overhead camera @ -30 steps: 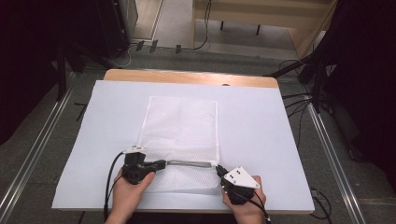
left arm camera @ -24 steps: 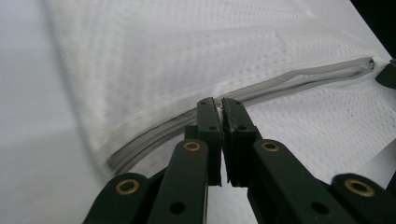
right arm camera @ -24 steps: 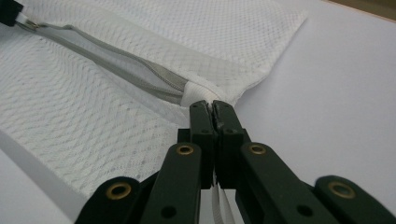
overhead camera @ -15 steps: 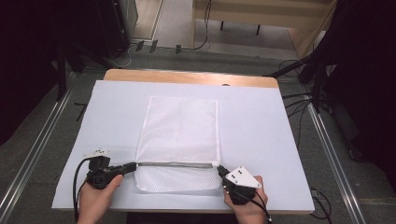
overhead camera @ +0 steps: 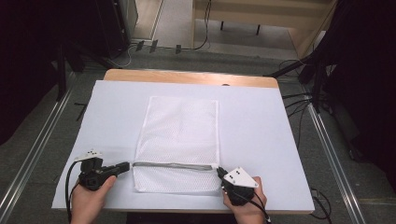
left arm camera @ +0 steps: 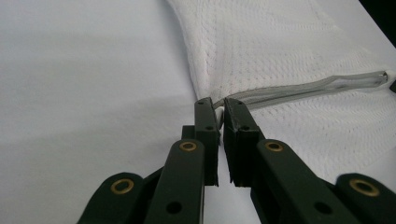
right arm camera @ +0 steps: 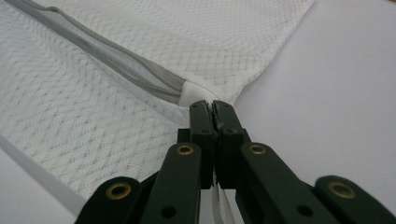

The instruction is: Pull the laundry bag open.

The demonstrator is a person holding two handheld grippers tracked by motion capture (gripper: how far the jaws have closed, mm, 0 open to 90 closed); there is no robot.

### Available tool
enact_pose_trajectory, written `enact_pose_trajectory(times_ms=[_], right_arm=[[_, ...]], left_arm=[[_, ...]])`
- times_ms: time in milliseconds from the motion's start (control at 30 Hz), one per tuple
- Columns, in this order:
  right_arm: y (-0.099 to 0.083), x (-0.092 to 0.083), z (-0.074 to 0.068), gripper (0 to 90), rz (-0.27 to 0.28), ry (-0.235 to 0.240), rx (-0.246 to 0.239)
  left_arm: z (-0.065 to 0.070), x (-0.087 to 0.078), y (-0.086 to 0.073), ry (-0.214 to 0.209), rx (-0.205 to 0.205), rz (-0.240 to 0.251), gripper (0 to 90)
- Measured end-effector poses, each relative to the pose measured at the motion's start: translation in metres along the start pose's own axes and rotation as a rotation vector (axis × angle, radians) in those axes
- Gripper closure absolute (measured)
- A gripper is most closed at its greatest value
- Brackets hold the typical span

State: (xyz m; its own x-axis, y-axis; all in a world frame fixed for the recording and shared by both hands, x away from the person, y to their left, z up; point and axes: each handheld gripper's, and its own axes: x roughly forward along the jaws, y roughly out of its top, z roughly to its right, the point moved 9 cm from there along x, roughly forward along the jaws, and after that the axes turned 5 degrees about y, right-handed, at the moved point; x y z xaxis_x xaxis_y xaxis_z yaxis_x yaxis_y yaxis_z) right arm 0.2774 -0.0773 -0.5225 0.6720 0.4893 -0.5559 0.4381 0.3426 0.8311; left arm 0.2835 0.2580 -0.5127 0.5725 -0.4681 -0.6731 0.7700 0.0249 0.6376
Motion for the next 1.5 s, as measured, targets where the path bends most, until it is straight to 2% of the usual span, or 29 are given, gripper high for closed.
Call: enact_pose_trajectory(times_ms=[67, 100, 167, 267, 433, 567, 600, 667, 700, 767, 867, 933, 1000, 1067, 1133, 1200, 1333, 1500], right_arm=[[0.000, 0.000, 0.000, 89.3, -0.004, 0.002, 0.003], [0.000, 0.000, 0.000, 89.4, -0.006, 0.003, 0.001], [0.001, 0.000, 0.000, 89.4, -0.010, -0.005, 0.000], [-0.001, 0.000, 0.001, 89.4, -0.023, -0.007, 0.003], [0.000, -0.001, 0.001, 89.6, -0.030, -0.022, -0.016], [-0.001, 0.000, 0.000, 89.7, -0.045, -0.024, -0.018], [-0.001, 0.000, 0.000, 89.7, -0.044, -0.022, -0.015], [-0.001, 0.000, -0.003, 89.5, -0.037, -0.007, -0.027], [0.000, 0.000, -0.003, 89.5, -0.031, -0.004, -0.030], [-0.001, 0.000, -0.002, 89.1, -0.029, 0.011, -0.024], [-0.003, 0.000, 0.002, 84.9, -0.029, 0.013, -0.001], [-0.003, 0.000, 0.004, 65.7, -0.018, 0.007, 0.014], [-0.001, -0.002, 0.005, 52.8, -0.007, 0.013, 0.013], [0.002, -0.006, 0.009, 44.7, 0.013, 0.017, 0.020], [0.006, -0.011, 0.013, 39.1, 0.042, 0.053, 0.044], [0.009, -0.017, 0.021, 35.1, 0.068, 0.065, 0.071], [0.012, -0.028, 0.038, 28.7, 0.108, 0.057, 0.081], [0.010, -0.037, 0.066, 25.1, 0.126, 0.035, 0.143]], left_arm=[[0.001, -0.002, 0.001, 0.002, 0.002, 0.002, 87.6], [0.000, -0.003, 0.001, 0.020, 0.005, 0.000, 88.1], [-0.001, -0.002, 0.000, 0.030, 0.004, -0.008, 88.2], [-0.004, -0.001, 0.000, 0.022, -0.011, -0.010, 87.9], [-0.005, -0.001, -0.001, 0.065, 0.018, -0.014, 87.3], [-0.006, -0.001, -0.001, 0.068, 0.020, -0.016, 87.1], [-0.006, -0.001, -0.001, 0.069, 0.025, -0.008, 87.0], [-0.005, -0.003, 0.001, 0.071, 0.078, 0.011, 85.7], [-0.005, -0.005, 0.004, 0.065, 0.081, 0.042, 80.1], [0.001, -0.011, 0.013, 0.022, 0.052, 0.107, 56.6], [0.007, -0.016, 0.019, 0.036, 0.092, 0.171, 38.7], [0.010, -0.018, 0.020, 0.023, 0.145, 0.203, 24.1], [0.007, -0.021, 0.021, 0.036, 0.164, 0.228, 15.9], [0.002, -0.024, 0.023, 0.061, 0.161, 0.254, 13.9], [-0.003, -0.026, 0.024, 0.058, 0.159, 0.260, 13.9], [-0.007, -0.027, 0.024, 0.063, 0.164, 0.275, 13.9], [-0.014, -0.031, 0.027, 0.096, 0.173, 0.309, 10.7], [-0.019, -0.035, 0.029, 0.084, 0.171, 0.336, 3.8]])
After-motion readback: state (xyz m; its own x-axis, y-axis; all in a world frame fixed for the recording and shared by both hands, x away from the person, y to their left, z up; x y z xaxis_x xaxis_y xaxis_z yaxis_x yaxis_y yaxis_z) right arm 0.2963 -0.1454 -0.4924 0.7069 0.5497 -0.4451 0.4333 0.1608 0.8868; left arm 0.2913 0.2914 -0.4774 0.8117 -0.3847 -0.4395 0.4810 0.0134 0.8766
